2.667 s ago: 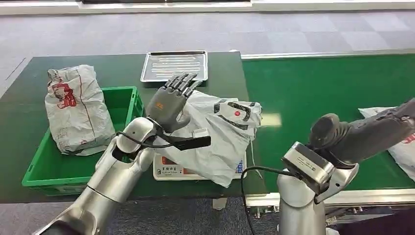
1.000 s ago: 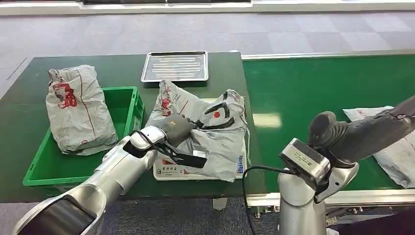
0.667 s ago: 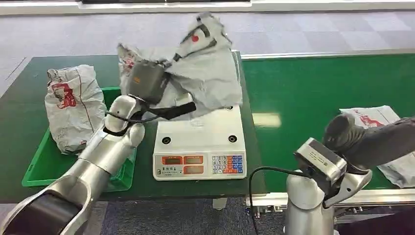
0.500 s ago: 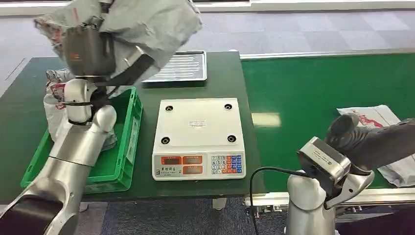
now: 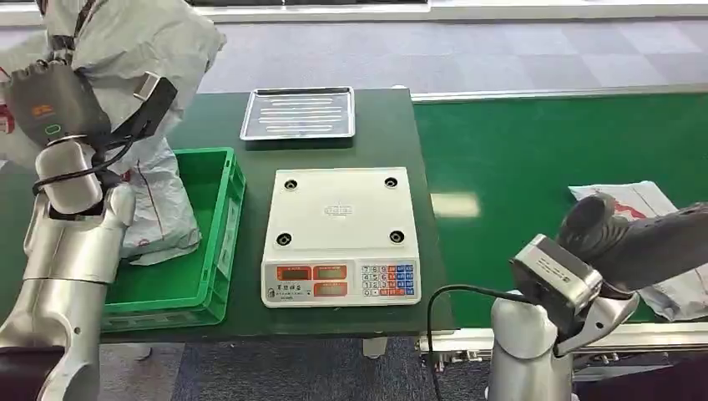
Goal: Moved the parcel from conveyor to table for the left to box.
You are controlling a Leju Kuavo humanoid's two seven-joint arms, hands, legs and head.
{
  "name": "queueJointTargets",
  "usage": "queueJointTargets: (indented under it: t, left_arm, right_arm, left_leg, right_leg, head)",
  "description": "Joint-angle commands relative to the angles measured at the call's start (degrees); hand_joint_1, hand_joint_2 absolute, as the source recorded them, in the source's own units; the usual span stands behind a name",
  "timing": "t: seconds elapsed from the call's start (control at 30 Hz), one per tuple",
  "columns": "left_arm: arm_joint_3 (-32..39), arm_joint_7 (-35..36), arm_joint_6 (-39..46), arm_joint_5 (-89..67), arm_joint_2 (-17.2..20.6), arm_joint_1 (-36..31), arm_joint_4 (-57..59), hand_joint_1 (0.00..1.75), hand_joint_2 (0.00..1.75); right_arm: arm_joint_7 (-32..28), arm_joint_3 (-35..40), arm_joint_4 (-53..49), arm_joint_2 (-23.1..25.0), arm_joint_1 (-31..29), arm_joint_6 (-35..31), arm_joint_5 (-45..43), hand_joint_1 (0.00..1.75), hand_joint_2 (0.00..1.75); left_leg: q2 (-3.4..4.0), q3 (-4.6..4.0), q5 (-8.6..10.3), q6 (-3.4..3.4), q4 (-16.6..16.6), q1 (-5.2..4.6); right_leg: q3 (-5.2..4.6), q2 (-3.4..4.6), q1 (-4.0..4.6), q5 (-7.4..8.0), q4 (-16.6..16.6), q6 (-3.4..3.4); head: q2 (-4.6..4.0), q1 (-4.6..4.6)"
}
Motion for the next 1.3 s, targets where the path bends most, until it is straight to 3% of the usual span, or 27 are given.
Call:
queueJointTargets:
  t: [0.03,0.57,0.63,0.67,0.7,0.73,0.77,0.8,0.93,1.03,1.1,1.17,1.2,1.3]
  left_arm:
    - [0.6,1.9,2.9,-1.4,0.2,-2.7,21.3,0.0,0.0]
    - [3.0,2.6,4.8,-1.4,-0.8,-2.0,17.6,0.0,0.0]
    - [5.2,1.6,9.5,-0.6,-1.7,-0.8,14.0,0.0,0.0]
    - [10.2,-7.6,14.3,6.7,-4.3,3.2,1.7,0.0,0.0]
    - [20.2,-26.0,14.3,24.7,-11.5,6.0,-12.7,0.0,0.0]
    - [22.9,-36.0,14.3,35.4,-14.1,6.6,-15.3,0.0,0.0]
    - [22.0,-44.9,6.7,55.5,-18.0,9.7,-27.7,0.0,0.0]
    - [19.0,-48.2,1.2,66.6,-19.4,12.8,-37.4,0.0,0.0]
    - [10.3,-49.2,-8.7,87.7,-22.3,23.9,-60.6,0.0,0.0]
    - [4.9,-51.9,-16.2,96.8,-21.2,31.0,-64.9,0.0,0.0]
    - [0.5,-53.5,-22.1,98.9,-20.3,35.7,-64.5,0.0,0.0]
    - [-0.7,-54.4,-23.5,98.2,-20.4,37.1,-61.8,0.0,0.0]
    - [-1.4,-54.2,-23.4,96.3,-20.2,37.5,-60.6,0.0,1.75]
    - [-3.7,-54.0,-23.8,95.5,-20.6,40.0,-55.9,0.0,1.75]
  right_arm:
    - [-1.6,-0.6,1.9,1.8,3.1,0.0,-0.9,0.0,0.0]
    - [-1.3,0.2,1.5,1.8,3.2,0.0,-0.6,0.0,0.0]
    - [-0.9,0.3,1.5,1.8,3.1,0.0,-0.3,0.0,0.0]
    - [-0.7,0.1,1.3,1.8,3.4,0.0,-0.2,0.0,0.0]
    - [-0.8,-0.2,1.4,1.8,3.8,0.0,-0.2,0.0,0.0]
    - [-1.5,-0.5,2.1,1.8,3.9,0.0,-0.9,0.0,0.0]
    - [-3.0,-1.3,3.5,1.8,3.7,0.0,-2.5,0.0,0.0]
    - [-4.3,-1.5,5.2,1.8,3.3,0.0,-3.9,0.0,0.0]
    - [-4.1,-1.3,8.5,1.8,1.6,0.0,-4.2,0.0,0.0]
    - [-4.6,-1.1,8.6,1.8,2.2,0.0,-5.5,0.0,0.0]
    - [-6.6,0.6,11.4,1.8,3.2,0.0,-9.9,0.0,0.0]
    - [-6.1,1.1,12.9,1.8,3.4,0.0,-8.8,0.0,0.0]
    - [-5.7,1.3,13.0,1.8,3.6,0.0,-8.4,0.0,0.0]
    - [-4.1,3.2,14.6,0.8,4.3,0.0,-7.6,0.0,0.0]
  left_leg:
    - [0.0,0.21,-0.01,0.02,-0.2,-0.01]
    - [-0.01,0.03,-0.02,0.01,-0.1,0.03]
    - [-0.01,0.03,-0.02,0.01,-0.1,0.04]
    - [-0.01,0.06,-0.01,0.02,-0.1,0.05]
    - [-0.06,-0.03,-0.01,0.02,-0.1,0.04]
    - [-0.06,0.03,-0.01,0.05,-0.1,0.06]
    - [-0.37,-0.17,0.03,0.06,0.0,0.09]
    - [-0.33,-0.12,-0.01,0.1,0.0,0.09]
    - [0.05,-0.01,-0.14,0.12,0.0,0.06]
    - [0.68,0.15,-0.43,0.21,0.0,0.0]
    - [0.7,0.48,-0.46,0.3,-0.3,-0.08]
    - [0.62,0.43,-0.49,0.26,-0.2,-0.09]
    - [0.45,0.32,-0.54,0.24,-0.1,-0.12]
    - [0.33,0.33,-0.52,0.24,-0.1,-0.13]
  right_leg:
    - [0.23,-0.12,0.02,-0.04,-0.1,-0.01]
    - [0.09,-0.12,0.06,-0.02,-0.1,-0.03]
    - [0.08,-0.13,0.06,-0.02,-0.1,-0.02]
    - [0.13,-0.17,0.08,-0.02,-0.2,-0.02]
    - [0.05,-0.16,0.06,-0.02,-0.1,-0.01]
    - [0.14,-0.23,0.09,-0.02,-0.2,0.0]
    - [0.07,-0.5,0.12,-0.06,-0.1,0.03]
    - [0.12,-0.52,0.13,-0.08,-0.2,0.04]
    - [0.14,-0.08,0.07,-0.04,-0.2,0.05]
    - [0.05,0.51,-0.08,-0.02,-0.2,0.03]
    - [0.34,0.43,-0.14,-0.1,-0.4,0.09]
    - [0.37,0.34,-0.06,-0.15,-0.4,0.14]
    - [0.28,0.21,-0.09,-0.27,-0.3,0.16]
    - [0.36,0.12,-0.09,-0.33,-0.3,0.19]
  head:
    - [0.0,0.0]
    - [0.0,0.0]
    - [0.0,0.0]
    - [0.0,0.0]
    - [0.0,0.0]
    - [0.0,0.0]
    - [0.0,-0.02]
    - [0.0,0.0]
    - [0.0,0.04]
    - [0.02,-0.02]
    - [0.0,0.02]
    - [0.0,0.0]
    - [0.0,0.0]
    - [0.0,0.0]
